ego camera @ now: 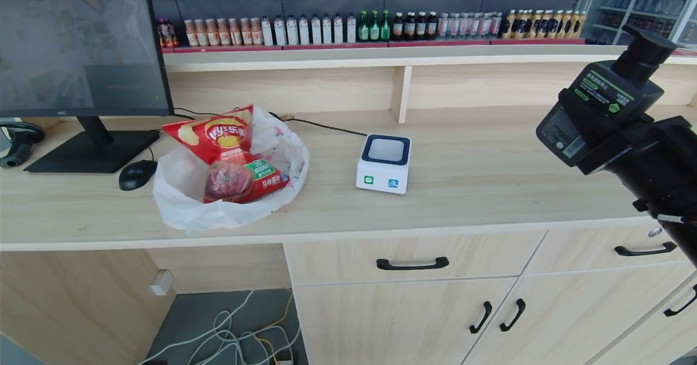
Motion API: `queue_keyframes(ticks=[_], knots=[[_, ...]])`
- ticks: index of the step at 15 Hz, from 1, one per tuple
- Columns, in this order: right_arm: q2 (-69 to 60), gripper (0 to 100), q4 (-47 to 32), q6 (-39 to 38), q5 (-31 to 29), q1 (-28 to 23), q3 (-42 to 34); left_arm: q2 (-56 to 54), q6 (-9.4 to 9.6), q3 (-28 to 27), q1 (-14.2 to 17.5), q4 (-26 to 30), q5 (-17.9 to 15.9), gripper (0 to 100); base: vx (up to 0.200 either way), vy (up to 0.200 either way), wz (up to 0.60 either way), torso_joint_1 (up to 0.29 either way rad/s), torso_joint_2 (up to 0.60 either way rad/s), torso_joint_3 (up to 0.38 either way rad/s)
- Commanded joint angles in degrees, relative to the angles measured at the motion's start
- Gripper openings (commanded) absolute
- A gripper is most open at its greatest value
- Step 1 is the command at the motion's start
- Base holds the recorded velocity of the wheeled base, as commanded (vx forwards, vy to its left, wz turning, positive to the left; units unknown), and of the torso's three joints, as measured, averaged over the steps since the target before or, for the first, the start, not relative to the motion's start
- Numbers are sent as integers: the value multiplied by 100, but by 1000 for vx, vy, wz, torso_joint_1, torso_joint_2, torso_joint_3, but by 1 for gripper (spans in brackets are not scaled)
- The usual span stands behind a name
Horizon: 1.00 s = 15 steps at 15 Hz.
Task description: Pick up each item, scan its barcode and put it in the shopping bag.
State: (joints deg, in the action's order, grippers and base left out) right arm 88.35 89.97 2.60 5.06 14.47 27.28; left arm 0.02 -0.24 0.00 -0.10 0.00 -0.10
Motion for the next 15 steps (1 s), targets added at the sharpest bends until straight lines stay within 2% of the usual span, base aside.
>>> queue_keyframes(ticks=[1, 2, 8, 12, 13, 15], knots=[[-2, 0, 3, 13, -5, 3, 40, -2, -2, 0, 1, 0, 1, 100, 0, 200, 0, 2, 2, 7], [16, 0, 3, 13, -5, 3, 40, -2, -2, 0, 1, 0, 1, 100, 0, 200, 0, 2, 2, -2], [69, 0, 3, 22, -5, 12, 49, -2, 24, 0, 1, 0, 1, 100, 0, 0, 600, 3, 2, 5], [420, 0, 3, 22, 57, -23, 620, -2, 16, 0, 1, 0, 1, 100, 0, 0, 0, 0, 0, 0], [763, 0, 3, 30, 206, -23, 928, -2, 16, 0, 1, 0, 1, 100, 0, 0, 0, 0, 0, 0], [1185, 0, 3, 487, 1199, -278, 1051, -2, 16, 0, 1, 0, 1, 100, 0, 0, 0, 0, 0, 0]])
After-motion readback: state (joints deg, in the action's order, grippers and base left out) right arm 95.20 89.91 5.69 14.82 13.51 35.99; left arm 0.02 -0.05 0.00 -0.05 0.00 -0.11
